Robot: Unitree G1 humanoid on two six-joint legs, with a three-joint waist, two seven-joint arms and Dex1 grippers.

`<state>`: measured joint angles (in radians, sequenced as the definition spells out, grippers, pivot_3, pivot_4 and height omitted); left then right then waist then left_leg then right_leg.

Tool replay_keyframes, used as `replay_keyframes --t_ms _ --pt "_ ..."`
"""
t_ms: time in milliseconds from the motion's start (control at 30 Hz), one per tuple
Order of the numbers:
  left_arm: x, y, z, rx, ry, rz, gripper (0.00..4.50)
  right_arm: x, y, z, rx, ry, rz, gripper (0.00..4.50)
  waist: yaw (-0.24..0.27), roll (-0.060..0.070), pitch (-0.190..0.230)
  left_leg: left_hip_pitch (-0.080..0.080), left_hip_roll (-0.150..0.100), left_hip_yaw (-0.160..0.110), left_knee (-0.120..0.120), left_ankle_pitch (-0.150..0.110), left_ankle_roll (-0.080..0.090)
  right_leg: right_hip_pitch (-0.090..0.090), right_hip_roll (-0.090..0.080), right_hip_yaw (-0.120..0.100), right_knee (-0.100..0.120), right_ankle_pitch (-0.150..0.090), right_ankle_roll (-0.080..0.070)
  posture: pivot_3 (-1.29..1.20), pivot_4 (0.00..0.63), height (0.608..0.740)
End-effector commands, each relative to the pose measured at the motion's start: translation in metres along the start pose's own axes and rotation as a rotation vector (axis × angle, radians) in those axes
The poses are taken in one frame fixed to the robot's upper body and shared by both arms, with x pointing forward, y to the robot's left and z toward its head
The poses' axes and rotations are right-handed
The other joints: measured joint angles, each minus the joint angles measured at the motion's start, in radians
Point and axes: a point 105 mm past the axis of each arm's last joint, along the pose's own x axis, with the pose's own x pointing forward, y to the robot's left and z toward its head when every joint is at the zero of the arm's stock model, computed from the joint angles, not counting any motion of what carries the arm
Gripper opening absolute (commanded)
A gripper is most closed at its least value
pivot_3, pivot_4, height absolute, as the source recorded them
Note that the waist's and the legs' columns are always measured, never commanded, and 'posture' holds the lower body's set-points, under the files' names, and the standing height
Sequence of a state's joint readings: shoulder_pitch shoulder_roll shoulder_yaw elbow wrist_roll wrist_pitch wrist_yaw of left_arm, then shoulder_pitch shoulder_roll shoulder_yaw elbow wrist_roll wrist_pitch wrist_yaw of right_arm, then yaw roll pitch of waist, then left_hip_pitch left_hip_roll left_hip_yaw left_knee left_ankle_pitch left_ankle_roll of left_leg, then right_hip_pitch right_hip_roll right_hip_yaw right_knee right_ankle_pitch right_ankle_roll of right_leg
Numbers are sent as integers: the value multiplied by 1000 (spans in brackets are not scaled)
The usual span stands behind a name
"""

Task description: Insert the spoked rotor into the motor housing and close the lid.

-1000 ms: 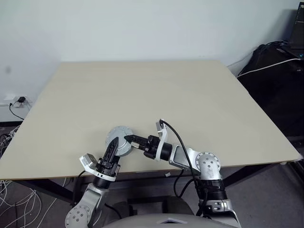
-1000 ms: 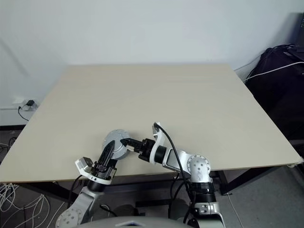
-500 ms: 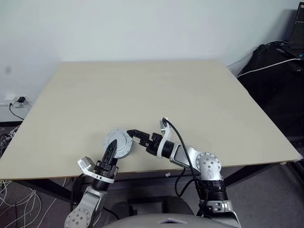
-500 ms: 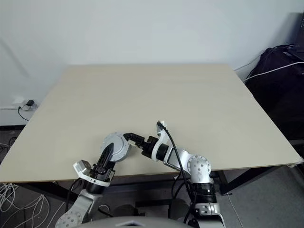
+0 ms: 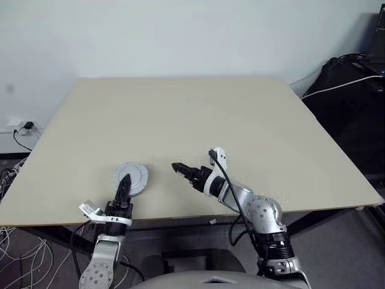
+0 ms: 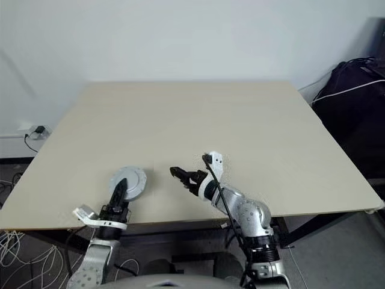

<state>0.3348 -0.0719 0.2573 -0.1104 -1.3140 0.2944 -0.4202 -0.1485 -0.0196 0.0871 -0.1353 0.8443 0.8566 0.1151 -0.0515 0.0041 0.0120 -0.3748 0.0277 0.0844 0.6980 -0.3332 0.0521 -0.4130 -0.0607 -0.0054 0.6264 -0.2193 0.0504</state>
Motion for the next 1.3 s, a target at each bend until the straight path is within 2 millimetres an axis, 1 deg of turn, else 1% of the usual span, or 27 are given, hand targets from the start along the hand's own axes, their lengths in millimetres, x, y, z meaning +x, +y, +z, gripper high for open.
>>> replay_keyframes --t_ms 33,100,167,267,400,533,633,833,1067,1300 --pt "28 -39 -1 -76 -151 -124 2135 -4 14 14 -153 -86 60 4500 2 0 0 0 0 0 0 0 0 0 0 0 0 0 0 0 0 740" --pt "33 -41 4 -74 -187 -108 2135 -6 15 15 -204 -106 67 4500 6 -1 0 0 0 0 1 0 0 0 0 0 0 0 0 0 0 740" --pt "35 -40 8 -84 -207 -93 2135 -7 15 14 -219 -114 77 4500 9 -3 -1 0 0 0 1 1 -2 1 0 0 0 0 0 0 0 740" --pt "41 -30 20 -70 -236 -61 2135 -9 13 13 -279 -134 68 4500 14 -4 -2 0 0 0 1 2 -3 1 0 0 0 1 0 0 0 740" --pt "47 -19 34 -63 -275 -19 2135 -12 13 14 -411 -180 76 4500 14 -7 -4 1 -1 0 2 2 -3 2 0 0 0 1 1 0 0 740" --pt "52 -13 39 -76 -283 1 2135 -15 13 12 -529 -213 84 4500 14 -9 -4 1 -1 0 2 2 -3 2 1 0 -1 1 2 0 0 740" --pt "54 -5 39 -67 -269 30 2135 -18 10 9 -617 -212 86 4500 16 -13 -5 1 -1 0 2 2 -4 3 1 -1 -1 1 2 0 0 740" --pt "67 10 40 -44 -243 91 2135 -21 6 0 -658 -188 91 4500 16 -15 -6 3 -1 0 3 2 -4 5 1 -1 -1 1 1 0 0 740" --pt "83 15 43 -24 -252 144 2135 -23 6 -1 -674 -189 99 4500 16 -16 -6 3 -1 -1 2 3 -5 5 1 -1 -1 1 2 0 0 740" --pt "86 26 50 -17 -288 228 2135 -27 4 -4 -709 -177 110 4500 16 -16 -6 3 -1 0 2 3 -5 5 1 -1 -1 3 4 0 0 740"
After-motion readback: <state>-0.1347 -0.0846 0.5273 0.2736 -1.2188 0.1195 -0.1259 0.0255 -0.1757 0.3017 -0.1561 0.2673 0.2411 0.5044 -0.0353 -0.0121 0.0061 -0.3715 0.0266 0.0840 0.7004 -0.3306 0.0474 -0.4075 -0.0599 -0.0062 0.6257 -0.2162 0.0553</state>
